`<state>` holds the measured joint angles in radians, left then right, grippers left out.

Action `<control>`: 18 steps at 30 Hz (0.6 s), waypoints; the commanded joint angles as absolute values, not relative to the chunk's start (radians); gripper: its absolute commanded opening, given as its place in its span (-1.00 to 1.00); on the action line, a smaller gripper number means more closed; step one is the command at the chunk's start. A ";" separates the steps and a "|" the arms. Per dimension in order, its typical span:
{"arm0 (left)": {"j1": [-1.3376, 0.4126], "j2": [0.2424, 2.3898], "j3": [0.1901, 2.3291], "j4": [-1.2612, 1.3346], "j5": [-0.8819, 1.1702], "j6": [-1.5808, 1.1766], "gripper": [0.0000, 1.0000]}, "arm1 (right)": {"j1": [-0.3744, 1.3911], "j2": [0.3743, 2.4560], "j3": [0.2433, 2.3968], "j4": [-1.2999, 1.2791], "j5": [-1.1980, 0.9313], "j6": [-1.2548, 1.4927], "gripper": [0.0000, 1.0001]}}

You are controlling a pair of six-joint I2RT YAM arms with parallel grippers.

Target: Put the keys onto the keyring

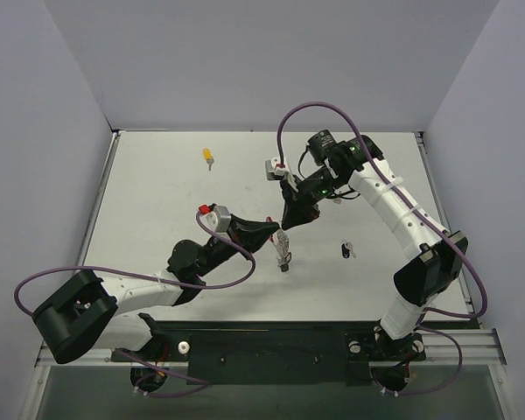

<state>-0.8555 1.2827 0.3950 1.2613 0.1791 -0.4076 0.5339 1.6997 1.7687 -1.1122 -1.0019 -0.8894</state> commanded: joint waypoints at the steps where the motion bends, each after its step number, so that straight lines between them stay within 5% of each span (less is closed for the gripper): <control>1: -0.854 1.252 0.449 1.583 0.175 -0.407 -1.00 | 0.549 1.700 1.763 -1.137 -1.026 -0.894 -0.91; 13: -0.850 1.252 0.454 1.488 0.206 -0.416 -0.98 | 0.554 1.686 1.809 -1.169 -0.919 -0.839 -1.00; 18: -0.845 1.210 0.465 1.344 0.238 -0.396 -0.57 | 0.555 1.671 1.802 -1.189 -0.862 -0.853 -1.00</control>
<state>-0.8543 1.2793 0.3958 1.2526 0.2058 -0.4038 0.5541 1.6997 1.7821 -1.1278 -0.9386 -0.8448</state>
